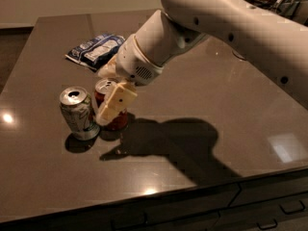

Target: Move coke can near 7up can

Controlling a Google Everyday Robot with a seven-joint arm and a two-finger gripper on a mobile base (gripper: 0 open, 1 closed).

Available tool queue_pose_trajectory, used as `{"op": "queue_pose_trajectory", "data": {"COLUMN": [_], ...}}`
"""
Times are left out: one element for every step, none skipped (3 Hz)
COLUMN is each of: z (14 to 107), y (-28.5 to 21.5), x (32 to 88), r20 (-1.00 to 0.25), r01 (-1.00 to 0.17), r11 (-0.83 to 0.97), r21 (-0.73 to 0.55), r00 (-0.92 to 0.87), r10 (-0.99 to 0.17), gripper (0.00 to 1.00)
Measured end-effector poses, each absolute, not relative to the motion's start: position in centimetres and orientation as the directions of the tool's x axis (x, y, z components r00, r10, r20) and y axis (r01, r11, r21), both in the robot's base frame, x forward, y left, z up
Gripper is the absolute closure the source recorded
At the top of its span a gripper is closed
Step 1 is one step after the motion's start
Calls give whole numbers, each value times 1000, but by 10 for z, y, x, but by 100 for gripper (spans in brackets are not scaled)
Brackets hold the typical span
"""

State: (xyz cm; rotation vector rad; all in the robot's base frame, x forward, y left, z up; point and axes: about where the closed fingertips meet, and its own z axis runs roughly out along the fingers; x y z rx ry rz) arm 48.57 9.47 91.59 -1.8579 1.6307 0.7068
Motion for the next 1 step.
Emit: {"op": "queue_pose_trajectory", "data": {"z": [916], "y": [95], "x": [486], "r20": [-708], "r01": [-992], "r11": [-101], "r21": [-69], "r00": [120], "r10": [-696], "gripper": [0]}}
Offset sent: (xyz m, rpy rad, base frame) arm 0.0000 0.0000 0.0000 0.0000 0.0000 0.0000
